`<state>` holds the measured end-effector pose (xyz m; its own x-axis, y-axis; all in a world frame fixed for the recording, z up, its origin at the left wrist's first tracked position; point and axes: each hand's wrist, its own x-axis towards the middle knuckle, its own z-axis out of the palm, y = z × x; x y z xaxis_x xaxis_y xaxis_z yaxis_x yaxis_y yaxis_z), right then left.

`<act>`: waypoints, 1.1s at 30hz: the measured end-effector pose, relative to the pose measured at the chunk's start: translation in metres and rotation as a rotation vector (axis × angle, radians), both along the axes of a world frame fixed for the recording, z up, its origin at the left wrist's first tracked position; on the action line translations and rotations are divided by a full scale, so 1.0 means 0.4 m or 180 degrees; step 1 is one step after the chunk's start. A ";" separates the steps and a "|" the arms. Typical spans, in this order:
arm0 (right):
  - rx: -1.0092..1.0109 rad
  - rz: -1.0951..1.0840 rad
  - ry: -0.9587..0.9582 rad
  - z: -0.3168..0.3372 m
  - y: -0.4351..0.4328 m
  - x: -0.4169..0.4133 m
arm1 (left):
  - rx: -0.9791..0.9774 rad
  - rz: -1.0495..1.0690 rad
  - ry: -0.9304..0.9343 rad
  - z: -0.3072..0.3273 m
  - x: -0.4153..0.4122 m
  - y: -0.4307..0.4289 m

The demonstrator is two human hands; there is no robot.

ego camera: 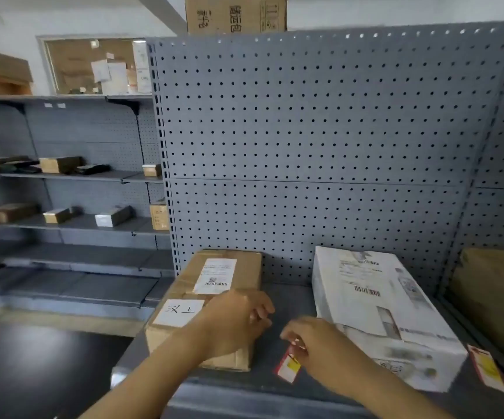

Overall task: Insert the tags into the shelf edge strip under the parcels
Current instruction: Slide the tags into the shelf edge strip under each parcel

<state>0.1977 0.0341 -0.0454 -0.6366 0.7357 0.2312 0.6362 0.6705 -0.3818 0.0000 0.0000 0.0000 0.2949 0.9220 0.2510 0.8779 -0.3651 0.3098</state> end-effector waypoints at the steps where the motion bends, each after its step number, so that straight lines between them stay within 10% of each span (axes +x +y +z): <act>1: -0.0008 -0.0038 -0.0336 -0.014 0.005 -0.007 | -0.0035 -0.0016 0.0021 -0.008 0.001 -0.001; 5: 0.0386 0.0184 -0.1575 -0.062 0.031 -0.027 | 0.0023 -0.0048 -0.0016 -0.051 -0.012 0.004; 19: 0.0221 0.0685 -0.2898 -0.016 0.137 -0.094 | 0.0181 -0.0208 -0.0291 -0.075 -0.017 -0.050; 33: 0.0419 0.0593 -0.1414 0.042 0.060 -0.051 | 0.0128 0.0235 -0.0343 -0.126 -0.081 -0.192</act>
